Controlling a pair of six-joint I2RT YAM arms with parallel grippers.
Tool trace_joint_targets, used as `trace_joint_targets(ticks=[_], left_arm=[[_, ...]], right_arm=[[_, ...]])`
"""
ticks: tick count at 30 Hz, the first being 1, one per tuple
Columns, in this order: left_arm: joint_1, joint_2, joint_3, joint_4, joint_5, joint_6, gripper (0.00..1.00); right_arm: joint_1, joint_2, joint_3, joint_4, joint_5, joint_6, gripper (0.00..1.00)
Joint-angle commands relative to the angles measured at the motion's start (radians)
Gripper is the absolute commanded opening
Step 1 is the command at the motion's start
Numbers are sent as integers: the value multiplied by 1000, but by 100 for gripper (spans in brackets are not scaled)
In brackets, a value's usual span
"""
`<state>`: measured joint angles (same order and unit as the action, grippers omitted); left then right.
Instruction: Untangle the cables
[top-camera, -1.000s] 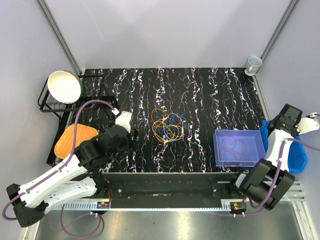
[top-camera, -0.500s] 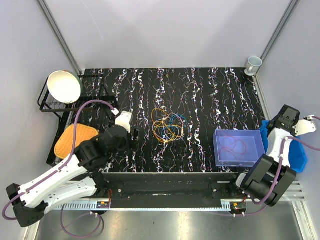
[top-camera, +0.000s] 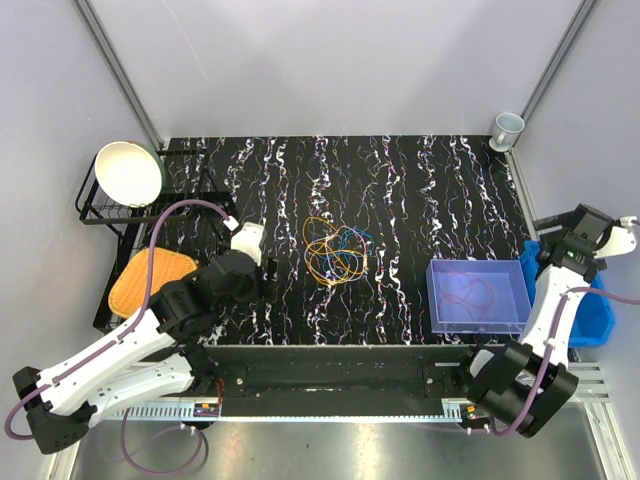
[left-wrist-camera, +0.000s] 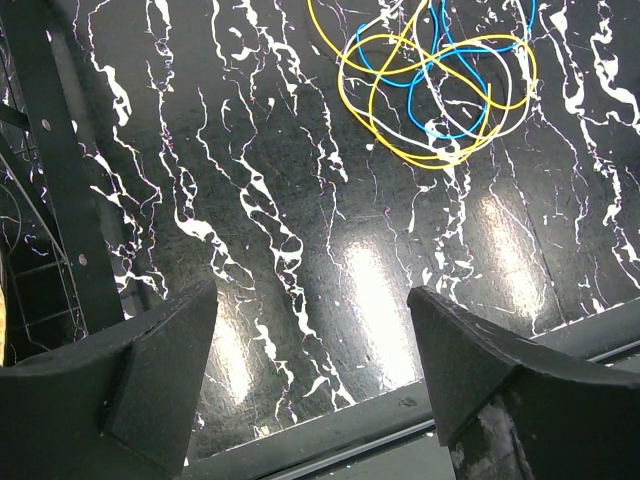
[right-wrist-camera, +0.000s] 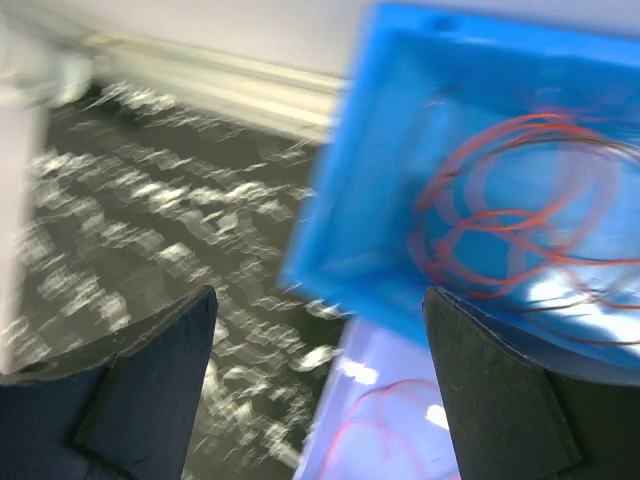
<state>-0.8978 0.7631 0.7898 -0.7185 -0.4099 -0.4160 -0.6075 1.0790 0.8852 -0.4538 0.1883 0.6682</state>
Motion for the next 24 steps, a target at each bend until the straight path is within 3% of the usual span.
trace_joint_targets(ticks=[1, 5, 12, 17, 19, 24], left_arm=[[-4, 30, 20, 19, -33, -4, 81], [-4, 87, 38, 28, -14, -35, 81], [-4, 186, 23, 224, 42, -70, 79], [-6, 376, 69, 359, 75, -73, 73], [-4, 456, 95, 395, 82, -86, 71], [3, 620, 152, 502, 63, -98, 64]], right_arm=[[43, -62, 86, 9, -223, -12, 89], [167, -76, 142, 3, -242, -50, 89], [351, -62, 196, -3, -316, -48, 88], [595, -63, 224, -23, -320, -33, 87], [748, -74, 222, -31, -264, -27, 87], [986, -88, 195, -39, -167, -7, 86]])
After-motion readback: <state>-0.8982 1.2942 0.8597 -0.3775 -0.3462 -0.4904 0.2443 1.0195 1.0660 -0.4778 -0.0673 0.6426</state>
